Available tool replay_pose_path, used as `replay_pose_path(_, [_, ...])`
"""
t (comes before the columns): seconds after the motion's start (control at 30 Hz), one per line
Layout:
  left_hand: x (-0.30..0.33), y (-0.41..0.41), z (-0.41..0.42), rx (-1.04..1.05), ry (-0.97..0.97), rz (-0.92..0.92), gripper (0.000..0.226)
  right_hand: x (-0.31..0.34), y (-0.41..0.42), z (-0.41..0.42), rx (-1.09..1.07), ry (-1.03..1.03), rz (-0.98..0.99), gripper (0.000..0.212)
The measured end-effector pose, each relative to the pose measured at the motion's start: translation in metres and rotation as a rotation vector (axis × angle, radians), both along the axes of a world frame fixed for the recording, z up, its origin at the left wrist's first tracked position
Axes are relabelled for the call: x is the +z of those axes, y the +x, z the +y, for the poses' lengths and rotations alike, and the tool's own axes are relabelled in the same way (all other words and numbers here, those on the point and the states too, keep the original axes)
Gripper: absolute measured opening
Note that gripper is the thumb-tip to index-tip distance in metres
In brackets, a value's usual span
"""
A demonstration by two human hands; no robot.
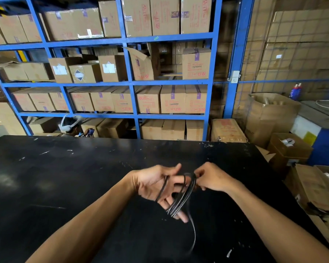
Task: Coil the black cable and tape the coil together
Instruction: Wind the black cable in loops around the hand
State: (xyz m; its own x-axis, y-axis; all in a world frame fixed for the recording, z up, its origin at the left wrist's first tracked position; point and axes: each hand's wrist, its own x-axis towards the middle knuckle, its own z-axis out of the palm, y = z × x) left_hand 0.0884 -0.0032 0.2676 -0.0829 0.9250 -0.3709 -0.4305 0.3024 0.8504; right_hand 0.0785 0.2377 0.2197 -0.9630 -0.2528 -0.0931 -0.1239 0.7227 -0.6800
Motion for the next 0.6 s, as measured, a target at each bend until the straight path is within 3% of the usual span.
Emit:
replay_pose_path(0.1, [-0.017, 0.003, 0.003, 0.033, -0.199, -0.046, 0.073, 0.026, -0.012, 0.004, -0.012, 0.3, 0.179, 0.032])
replay_pose_path(0.23, [-0.033, -0.003, -0.002, 0.296, -0.275, -0.008, 0.073, 0.053, -0.013, 0.013, -0.035, 0.187, 0.224, 0.028])
replay_pose_path(0.37, [-0.032, -0.019, -0.014, 0.699, -0.044, -0.051, 0.059, 0.049, 0.01, 0.01, 0.013, 0.013, 0.192, 0.03])
replay_pose_path(0.47, [-0.023, -0.029, -0.015, 0.922, 0.183, -0.111, 0.052, 0.026, 0.027, 0.003, 0.064, -0.226, 0.092, 0.038])
replay_pose_path(0.6, [-0.001, -0.034, -0.01, 0.897, 0.479, -0.201, 0.044, -0.017, 0.046, -0.013, 0.189, -0.441, -0.134, 0.039])
